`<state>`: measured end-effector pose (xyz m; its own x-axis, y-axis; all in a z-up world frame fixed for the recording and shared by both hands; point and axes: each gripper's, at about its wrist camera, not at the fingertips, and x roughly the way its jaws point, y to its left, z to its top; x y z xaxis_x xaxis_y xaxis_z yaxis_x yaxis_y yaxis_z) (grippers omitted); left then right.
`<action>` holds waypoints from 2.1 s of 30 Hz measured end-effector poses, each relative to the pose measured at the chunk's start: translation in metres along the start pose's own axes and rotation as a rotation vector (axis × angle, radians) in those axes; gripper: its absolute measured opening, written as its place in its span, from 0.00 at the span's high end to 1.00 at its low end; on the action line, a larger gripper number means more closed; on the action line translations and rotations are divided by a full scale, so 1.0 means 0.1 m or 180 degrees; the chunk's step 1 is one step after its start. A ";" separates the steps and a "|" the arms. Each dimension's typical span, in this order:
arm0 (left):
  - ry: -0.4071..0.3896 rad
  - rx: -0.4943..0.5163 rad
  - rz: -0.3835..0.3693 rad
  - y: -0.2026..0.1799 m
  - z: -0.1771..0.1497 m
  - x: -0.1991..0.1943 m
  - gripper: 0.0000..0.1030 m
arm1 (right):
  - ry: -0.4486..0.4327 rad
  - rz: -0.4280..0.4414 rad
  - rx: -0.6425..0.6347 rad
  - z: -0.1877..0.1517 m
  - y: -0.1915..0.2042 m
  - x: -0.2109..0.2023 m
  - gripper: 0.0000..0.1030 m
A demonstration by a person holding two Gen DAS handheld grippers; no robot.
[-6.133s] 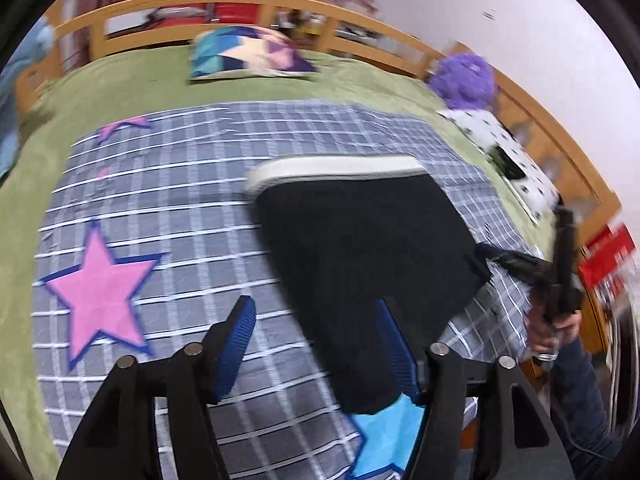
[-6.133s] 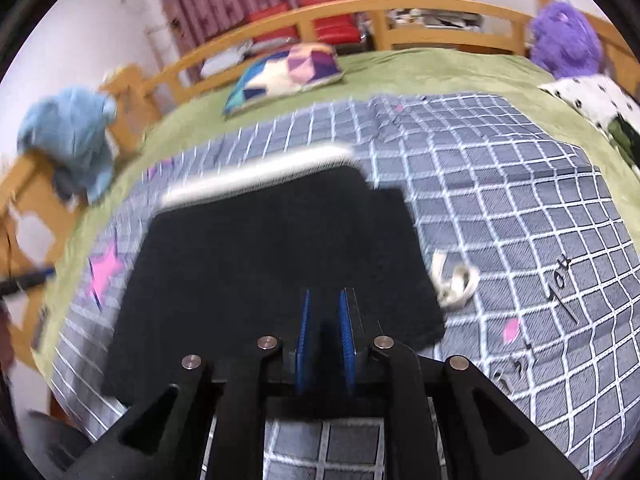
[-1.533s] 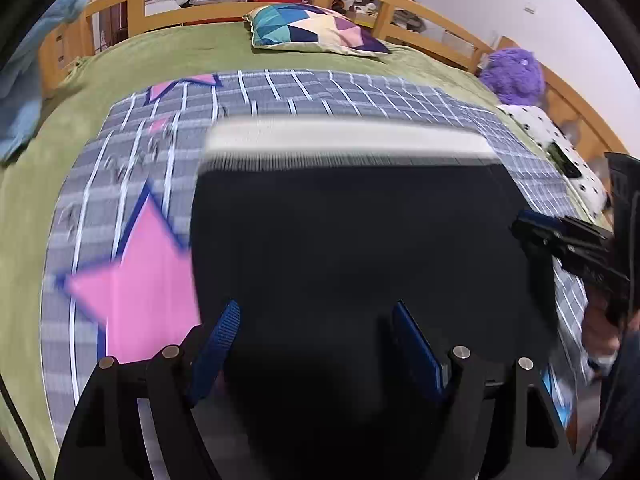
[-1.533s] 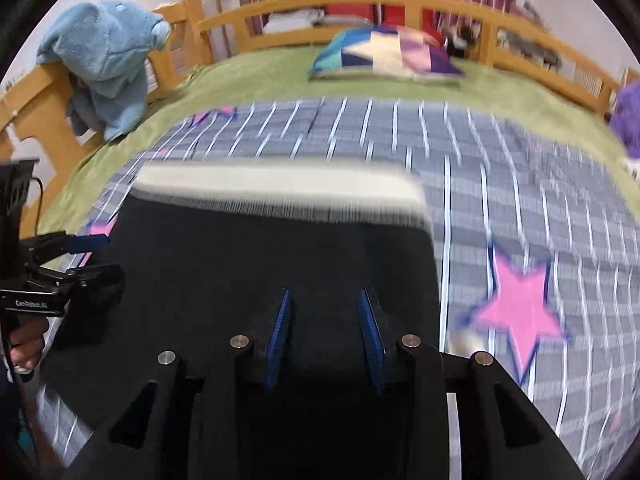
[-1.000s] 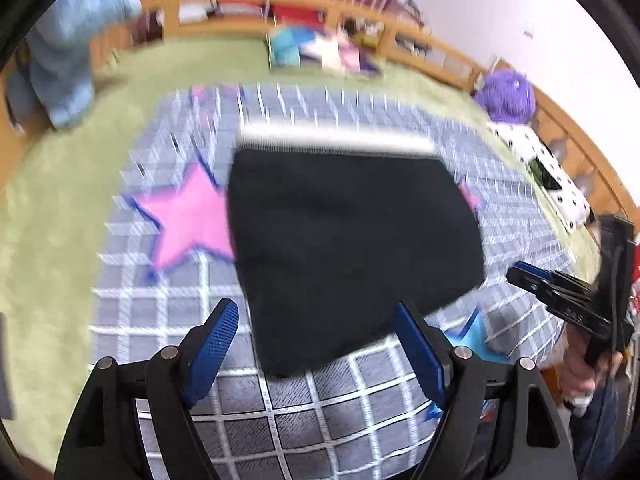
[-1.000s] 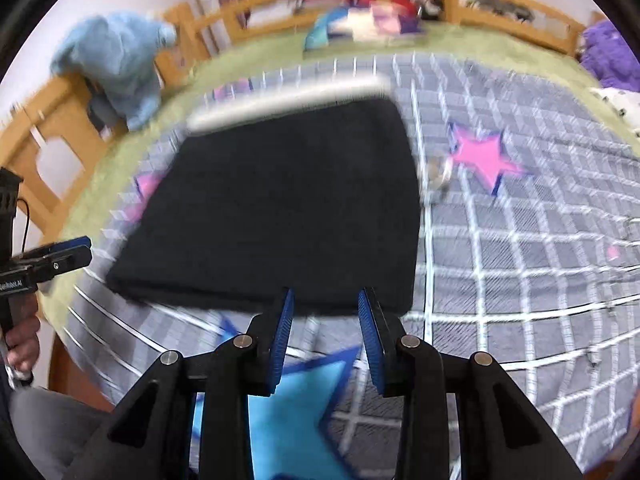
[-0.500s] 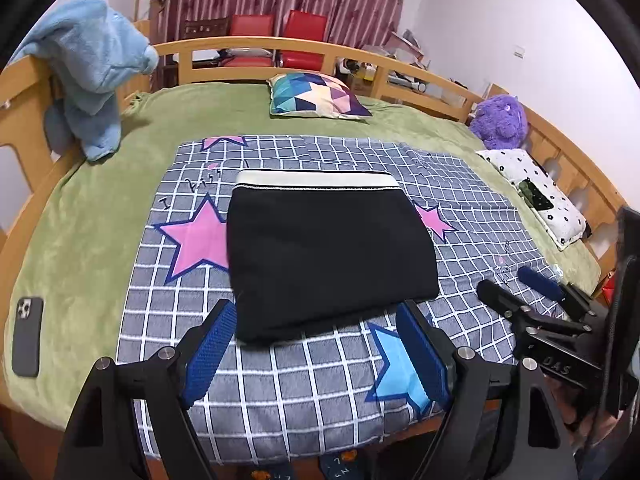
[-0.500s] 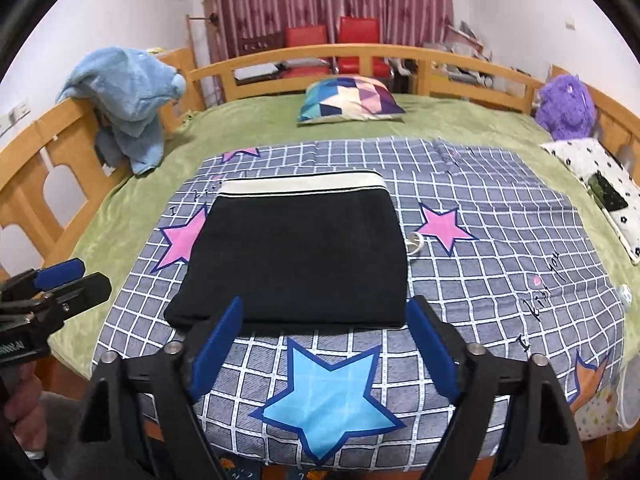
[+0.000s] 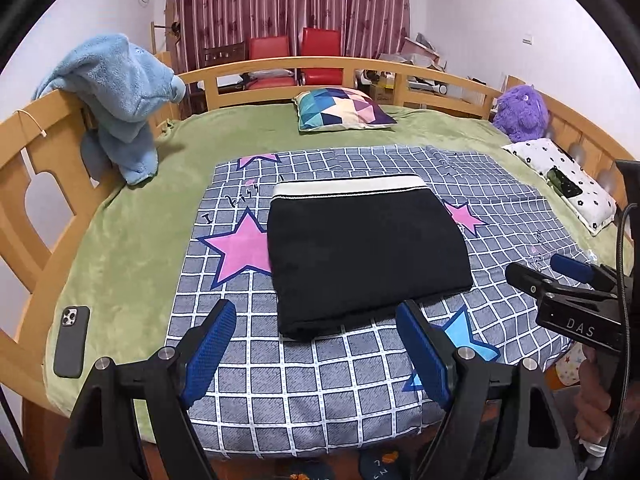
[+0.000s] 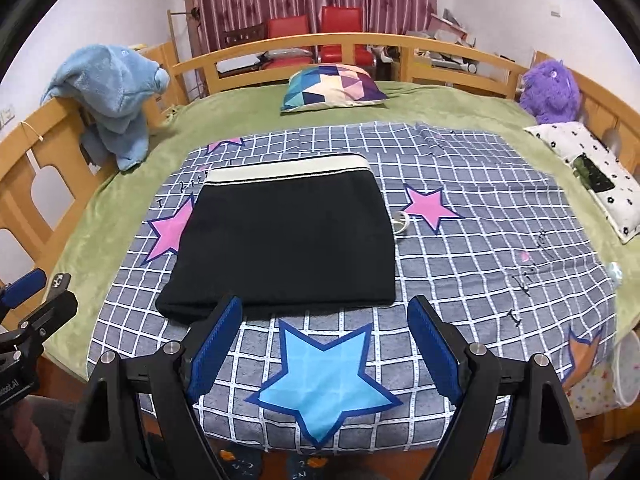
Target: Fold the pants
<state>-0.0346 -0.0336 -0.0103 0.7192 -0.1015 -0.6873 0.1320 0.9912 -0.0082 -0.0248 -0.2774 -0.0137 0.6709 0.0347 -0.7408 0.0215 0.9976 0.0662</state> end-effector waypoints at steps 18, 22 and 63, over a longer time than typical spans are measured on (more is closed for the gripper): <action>0.0041 -0.0036 -0.0076 0.03 -0.01 0.00 0.20 | 0.0003 -0.0094 -0.0009 -0.04 0.02 -0.09 0.16; 0.0044 -0.0042 -0.0080 0.01 -0.02 0.00 0.20 | 0.0000 -0.0108 -0.0009 -0.03 0.02 -0.10 0.16; 0.0031 -0.0003 -0.0085 0.00 -0.03 -0.03 0.18 | 0.0002 -0.0111 -0.0016 -0.05 0.00 -0.10 0.16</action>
<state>-0.0391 -0.0329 -0.0106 0.7088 -0.1272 -0.6938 0.1506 0.9882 -0.0274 -0.0348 -0.2777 -0.0094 0.6694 -0.0001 -0.7429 0.0411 0.9985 0.0369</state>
